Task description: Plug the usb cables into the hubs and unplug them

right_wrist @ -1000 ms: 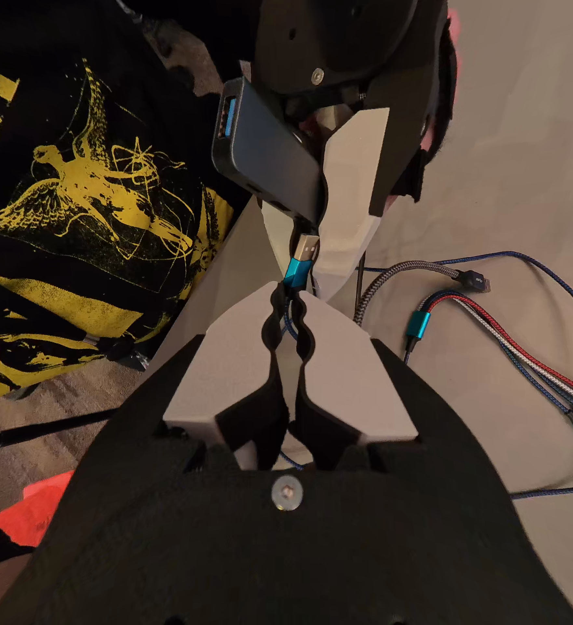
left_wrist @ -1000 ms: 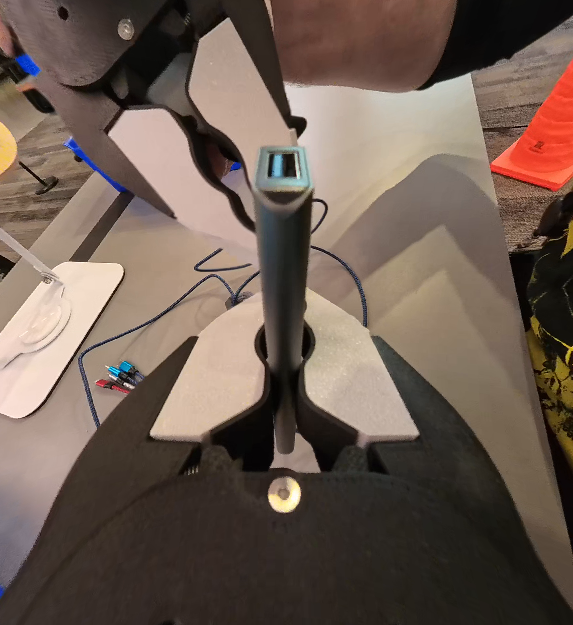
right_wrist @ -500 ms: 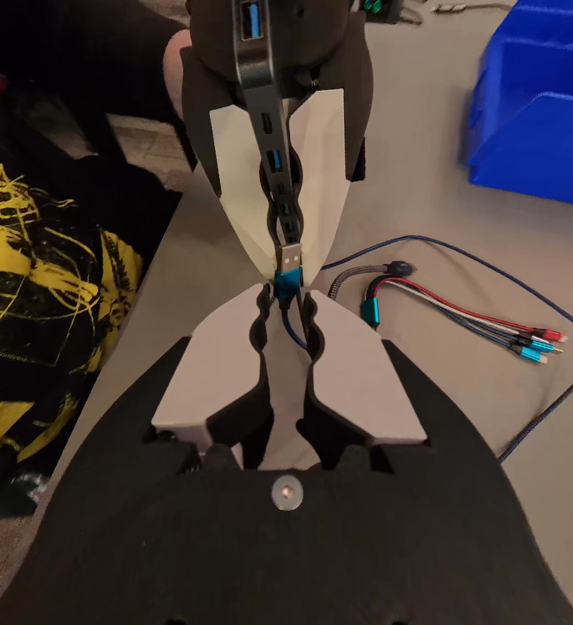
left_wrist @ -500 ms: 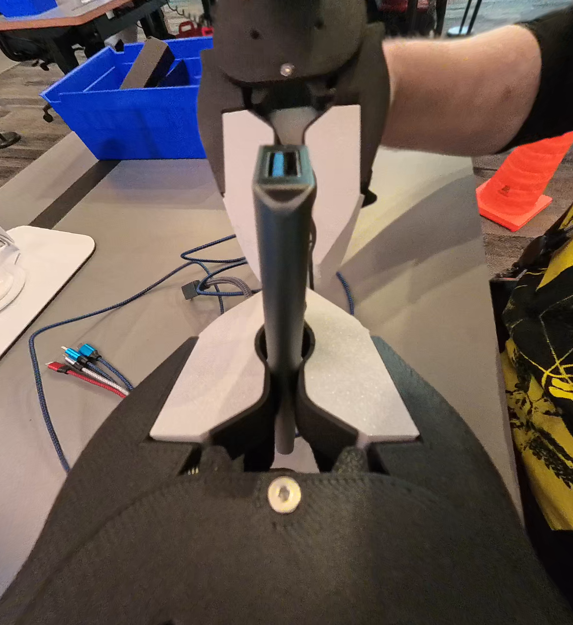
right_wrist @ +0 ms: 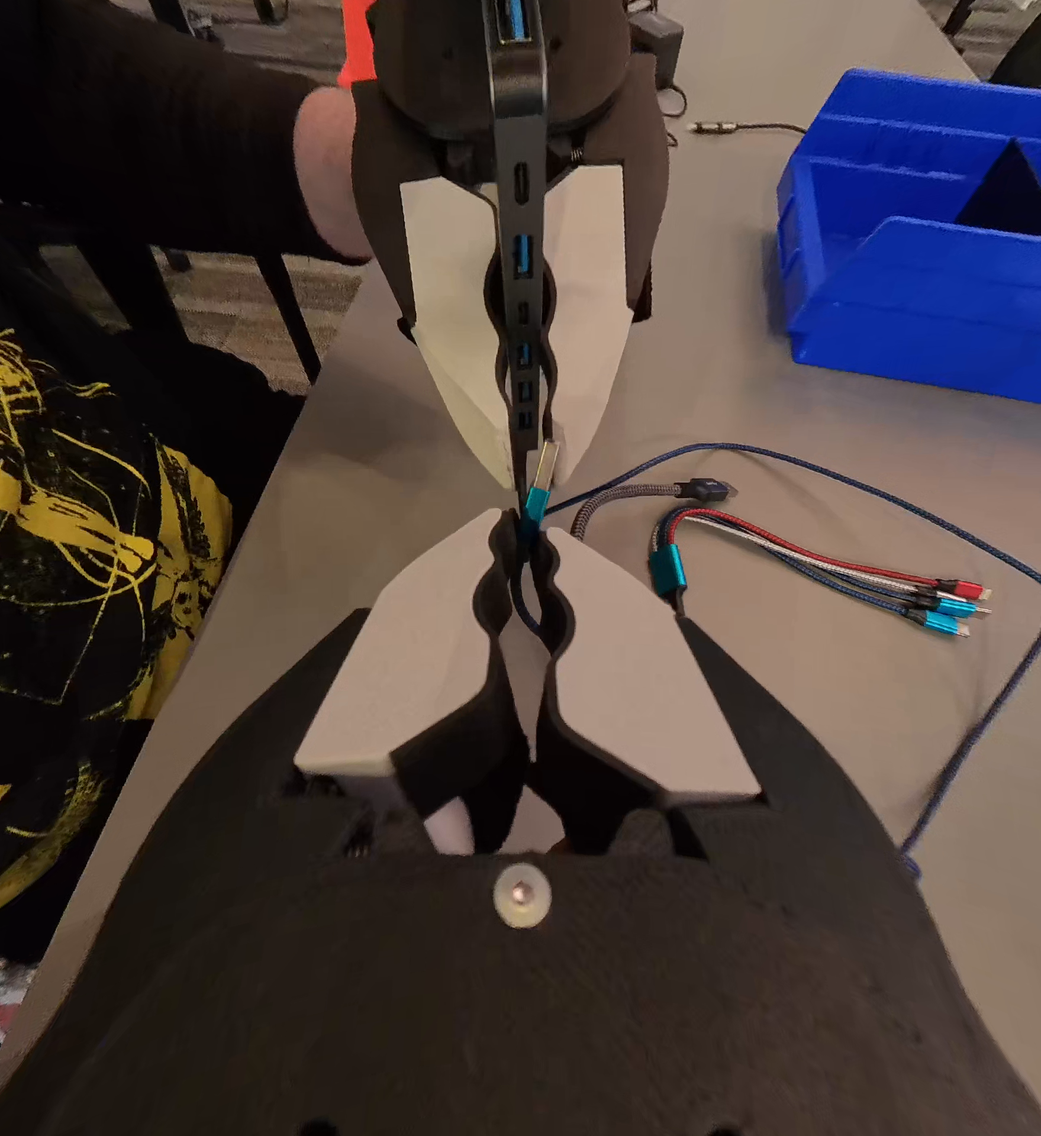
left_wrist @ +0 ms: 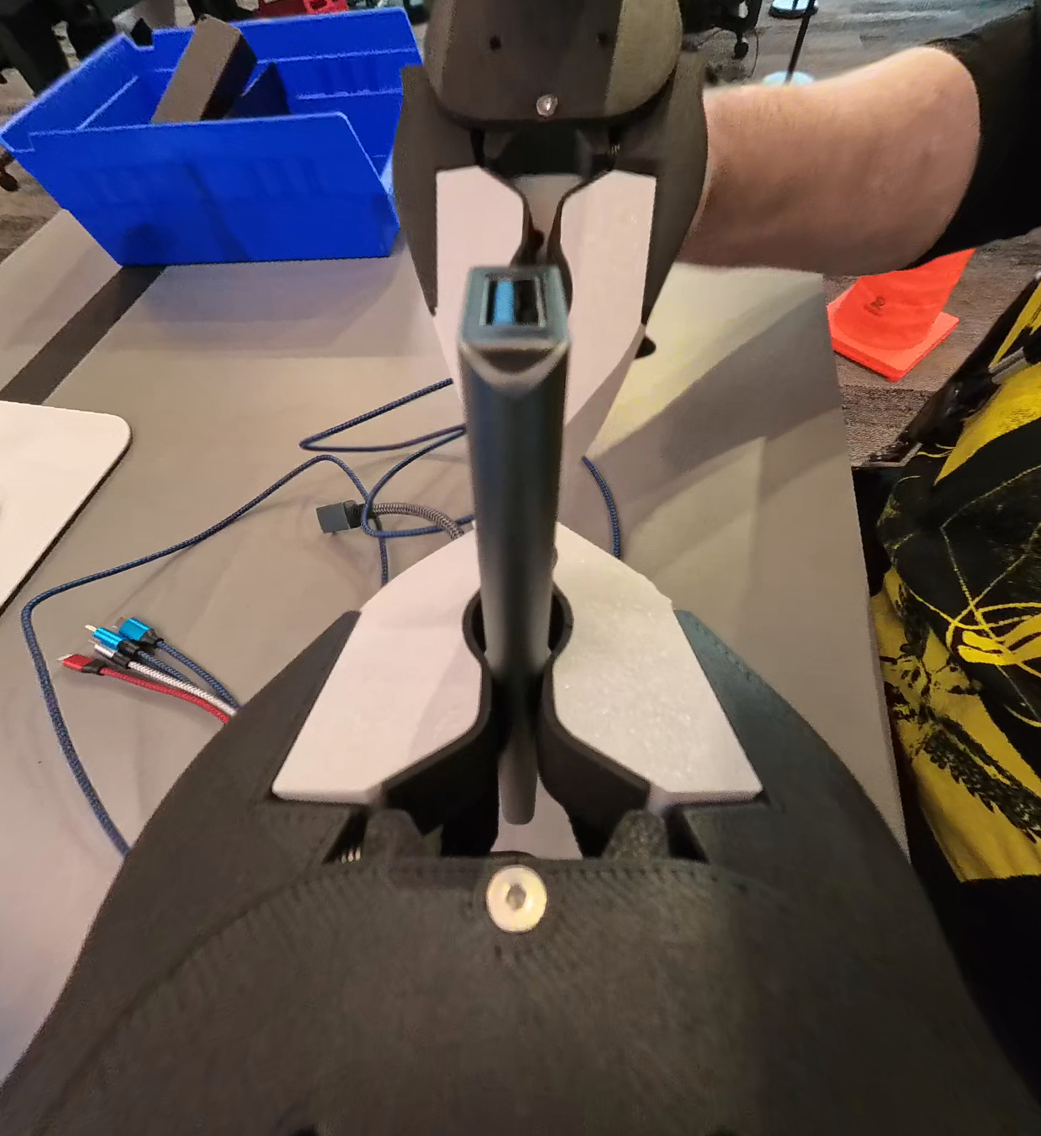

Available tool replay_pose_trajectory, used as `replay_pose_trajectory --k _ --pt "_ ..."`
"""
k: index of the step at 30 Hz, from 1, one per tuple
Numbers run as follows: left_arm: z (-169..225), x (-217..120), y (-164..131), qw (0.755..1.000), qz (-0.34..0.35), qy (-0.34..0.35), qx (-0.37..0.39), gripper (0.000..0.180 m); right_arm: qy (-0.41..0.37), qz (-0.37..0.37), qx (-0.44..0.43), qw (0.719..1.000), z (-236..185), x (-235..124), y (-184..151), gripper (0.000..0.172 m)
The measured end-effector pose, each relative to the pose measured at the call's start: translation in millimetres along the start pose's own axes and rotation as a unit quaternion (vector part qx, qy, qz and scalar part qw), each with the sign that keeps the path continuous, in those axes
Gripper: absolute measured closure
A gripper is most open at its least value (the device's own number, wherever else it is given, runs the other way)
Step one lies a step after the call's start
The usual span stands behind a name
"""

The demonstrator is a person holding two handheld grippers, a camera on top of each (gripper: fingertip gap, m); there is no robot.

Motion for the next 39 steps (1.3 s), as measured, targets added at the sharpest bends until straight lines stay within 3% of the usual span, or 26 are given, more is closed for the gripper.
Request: replay_pose_trajectory --k 14,24,34,39 --pt "8 9 -9 0.998 -0.032 -0.044 -0.026 0.170 0.169 -0.141 -0.034 0.975 -9 -1 32 0.167" --pt "8 8 -18 0.996 -0.056 -0.055 -0.033 0.170 0.163 -0.175 -0.043 0.970 -2 3 32 0.167" --pt "6 15 -36 0.990 -0.133 -0.035 -0.042 0.171 0.124 -0.294 -0.073 0.945 1 6 14 0.167" --pt "5 15 -38 0.988 -0.142 -0.034 -0.050 0.170 0.125 -0.278 -0.066 0.950 3 8 14 0.167"
Point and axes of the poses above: each gripper's, where its closed fingertips meet, x out along the fingers, y out of its top, z = x × y across the jaws, the point moved 1 cm from there along -x, back along the fingers, and after that the axes turned 1 degree about z, right-handed, at the moved point
